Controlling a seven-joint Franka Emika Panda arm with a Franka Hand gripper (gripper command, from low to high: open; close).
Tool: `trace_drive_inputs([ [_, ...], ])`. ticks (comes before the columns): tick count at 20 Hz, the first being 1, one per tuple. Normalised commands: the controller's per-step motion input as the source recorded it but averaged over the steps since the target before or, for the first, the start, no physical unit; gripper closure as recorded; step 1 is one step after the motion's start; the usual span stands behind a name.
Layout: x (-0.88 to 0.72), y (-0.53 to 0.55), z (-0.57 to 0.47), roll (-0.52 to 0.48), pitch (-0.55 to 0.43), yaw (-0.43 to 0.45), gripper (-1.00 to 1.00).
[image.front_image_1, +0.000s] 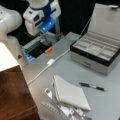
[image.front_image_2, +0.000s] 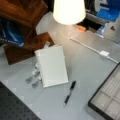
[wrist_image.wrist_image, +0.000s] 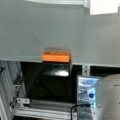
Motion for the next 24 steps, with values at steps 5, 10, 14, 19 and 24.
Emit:
trace_drive_inputs([
  [5,-0.18,0.00,-0.21,-0.273,-0.112,-0.068,-1.00],
  [10,-0.18,0.00,-0.31,-0.296,-0.158,-0.044,-1.00],
  [14,-0.19,-0.01,-0.34,-0.293,-0.200,0.000,-1.00],
  [19,-0.20,-0.06,-0.32,-0.281,-0.203,0.016,-1.00],
  [24,-0.19,-0.09,-0.17,-0.164,-0.199,0.018,1.00],
])
